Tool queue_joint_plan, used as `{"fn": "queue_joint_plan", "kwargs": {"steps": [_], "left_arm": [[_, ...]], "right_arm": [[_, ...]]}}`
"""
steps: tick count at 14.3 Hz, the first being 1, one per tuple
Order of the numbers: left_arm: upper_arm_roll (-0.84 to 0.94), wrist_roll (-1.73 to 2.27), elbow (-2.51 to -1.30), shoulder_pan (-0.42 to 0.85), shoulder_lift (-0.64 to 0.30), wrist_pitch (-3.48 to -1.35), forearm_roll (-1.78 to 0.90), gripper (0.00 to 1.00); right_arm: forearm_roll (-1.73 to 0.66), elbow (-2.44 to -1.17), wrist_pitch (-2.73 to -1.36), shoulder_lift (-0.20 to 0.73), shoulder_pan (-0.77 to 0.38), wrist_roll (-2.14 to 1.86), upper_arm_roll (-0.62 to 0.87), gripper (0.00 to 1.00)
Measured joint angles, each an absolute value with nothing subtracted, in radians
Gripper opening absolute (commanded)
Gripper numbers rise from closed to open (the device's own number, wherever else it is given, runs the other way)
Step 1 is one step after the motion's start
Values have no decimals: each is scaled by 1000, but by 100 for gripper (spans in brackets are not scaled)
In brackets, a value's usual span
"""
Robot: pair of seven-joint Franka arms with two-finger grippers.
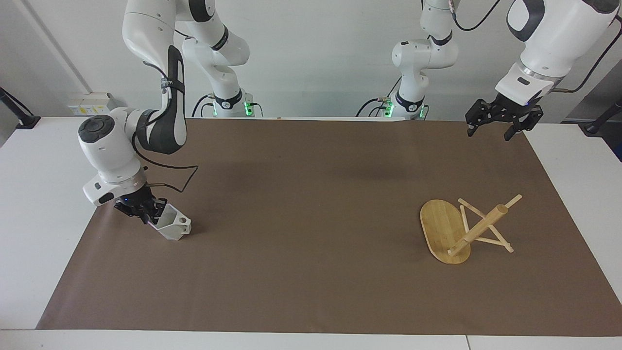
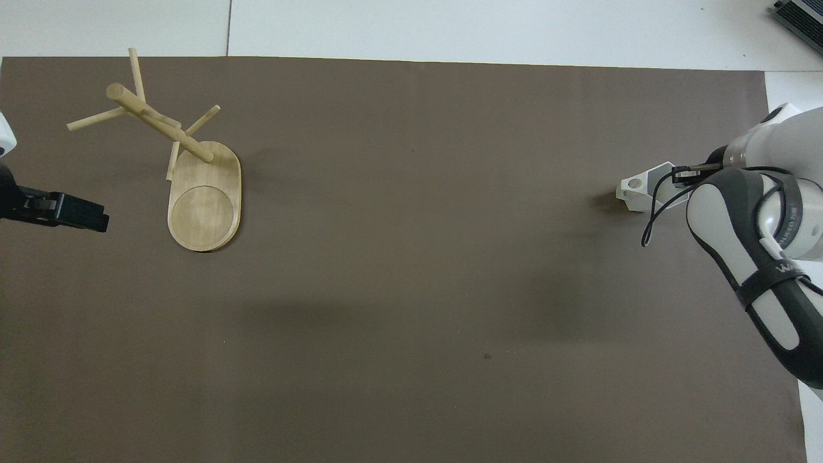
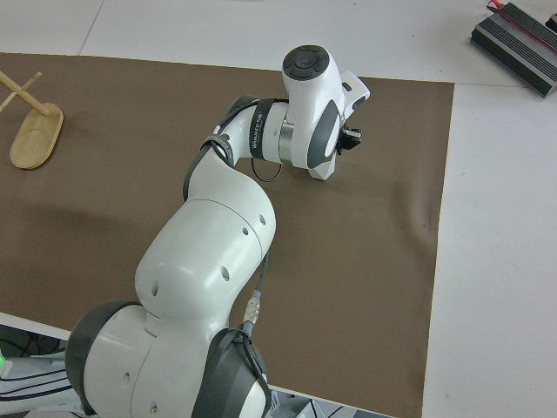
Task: Hang cup on rack
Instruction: 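Close the right gripper on the white cup's handle, then lift the cup with the right gripper while the left gripper approaches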
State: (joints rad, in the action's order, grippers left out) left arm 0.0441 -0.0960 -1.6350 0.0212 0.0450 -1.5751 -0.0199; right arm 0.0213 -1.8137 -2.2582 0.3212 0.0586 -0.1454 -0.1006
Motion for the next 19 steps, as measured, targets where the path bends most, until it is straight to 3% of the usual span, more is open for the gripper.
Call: {"fn": "queue_joint_plan", "kwargs": {"steps": [7,19], "left_arm": [[53,-20,-1635,21,45,-1576,-20,100],[54,-20,-1640,21,45,-1576,-20,100]], "right_arm": [[19,-1813,-2258,320,58,-145,-100,1],[16,-1810,-2258,315,58,-145,-96,0]]}}
